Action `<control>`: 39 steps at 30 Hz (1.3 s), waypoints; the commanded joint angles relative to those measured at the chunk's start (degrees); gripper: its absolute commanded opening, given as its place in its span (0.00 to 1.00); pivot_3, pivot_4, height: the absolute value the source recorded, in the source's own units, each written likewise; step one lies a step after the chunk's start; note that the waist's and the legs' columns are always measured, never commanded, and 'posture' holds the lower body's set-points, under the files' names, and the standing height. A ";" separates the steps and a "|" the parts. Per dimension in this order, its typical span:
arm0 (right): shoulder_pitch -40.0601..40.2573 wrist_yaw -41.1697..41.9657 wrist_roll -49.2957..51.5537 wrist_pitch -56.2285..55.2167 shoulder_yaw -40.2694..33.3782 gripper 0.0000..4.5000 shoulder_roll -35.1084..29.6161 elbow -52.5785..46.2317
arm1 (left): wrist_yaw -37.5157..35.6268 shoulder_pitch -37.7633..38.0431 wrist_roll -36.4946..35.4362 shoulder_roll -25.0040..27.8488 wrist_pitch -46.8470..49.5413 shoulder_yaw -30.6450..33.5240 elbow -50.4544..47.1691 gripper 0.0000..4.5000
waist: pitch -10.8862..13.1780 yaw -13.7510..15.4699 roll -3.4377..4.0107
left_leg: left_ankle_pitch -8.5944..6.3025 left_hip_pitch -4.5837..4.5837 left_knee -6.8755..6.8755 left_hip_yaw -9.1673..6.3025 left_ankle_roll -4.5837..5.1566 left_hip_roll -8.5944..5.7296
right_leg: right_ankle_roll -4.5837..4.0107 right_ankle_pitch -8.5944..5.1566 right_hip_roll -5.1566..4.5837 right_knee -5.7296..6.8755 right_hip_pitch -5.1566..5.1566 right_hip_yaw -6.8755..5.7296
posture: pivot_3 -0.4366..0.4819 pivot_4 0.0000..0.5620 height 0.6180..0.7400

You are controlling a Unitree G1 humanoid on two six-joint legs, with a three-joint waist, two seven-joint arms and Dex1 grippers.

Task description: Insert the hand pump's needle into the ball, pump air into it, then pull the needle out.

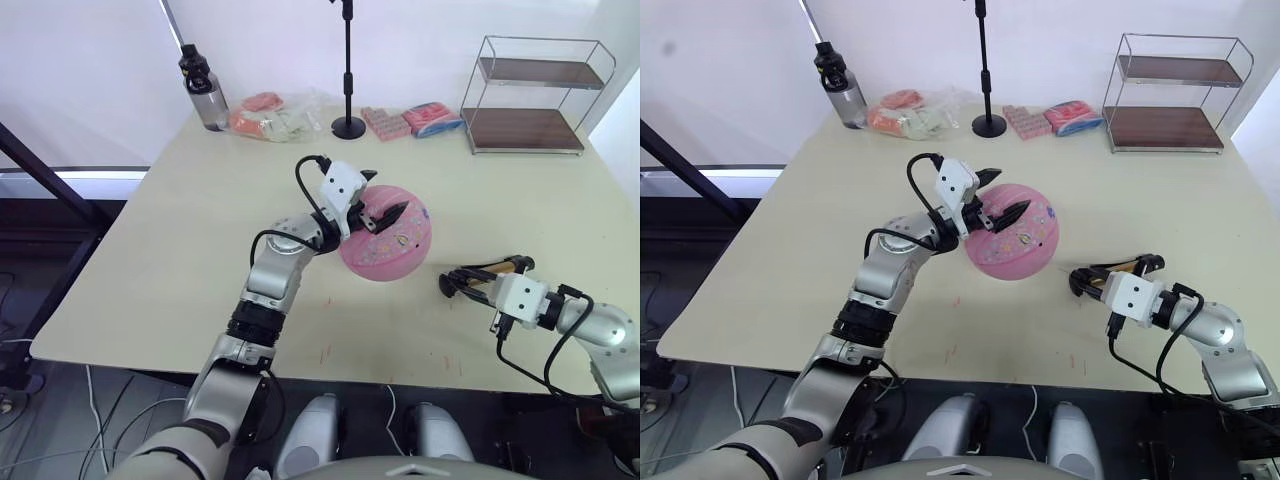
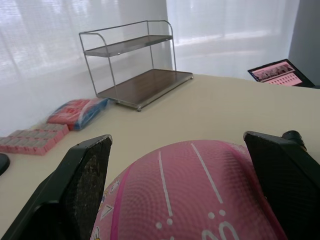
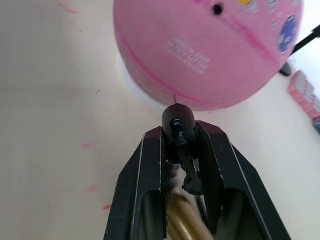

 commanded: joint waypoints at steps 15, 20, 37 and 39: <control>-0.32 -1.75 4.28 -3.36 -2.97 0.07 0.81 4.38 | -11.20 -3.45 -11.27 8.37 11.45 4.28 -17.06 1.00 | 1.19 -0.81 -0.02 | 0.33 -0.94 -0.62 0.02 -0.55 -0.03 | -0.22 -0.14 0.07 -0.07 -1.17 0.05 | 0.48 0.27 1.00; -0.25 -1.67 4.75 -4.14 -3.61 0.07 0.53 5.40 | -19.55 0.04 -18.05 16.80 15.61 6.52 -23.52 1.00 | 1.21 -1.51 0.01 | 0.34 -0.92 -0.62 0.03 -0.56 -0.01 | -0.22 -0.14 0.11 -0.02 -1.18 0.06 | 0.48 0.27 1.00; 0.07 -1.42 6.75 -5.83 -6.99 0.07 -0.84 9.46 | -29.48 18.82 -25.88 29.73 15.16 12.86 -33.54 1.00 | 1.24 -1.46 0.03 | 0.36 -0.85 -0.58 0.06 -0.59 0.10 | -0.28 -0.11 0.24 0.15 -1.18 0.14 | 0.48 0.27 1.00; 0.03 -1.27 7.15 -5.72 -7.08 0.07 -0.96 9.73 | -29.35 20.85 -27.22 29.56 15.14 13.96 -34.92 1.00 | 1.24 -1.48 0.03 | 0.36 -0.83 -0.58 0.06 -0.59 0.12 | -0.29 -0.11 0.24 0.15 -1.18 0.15 | 0.48 0.27 1.00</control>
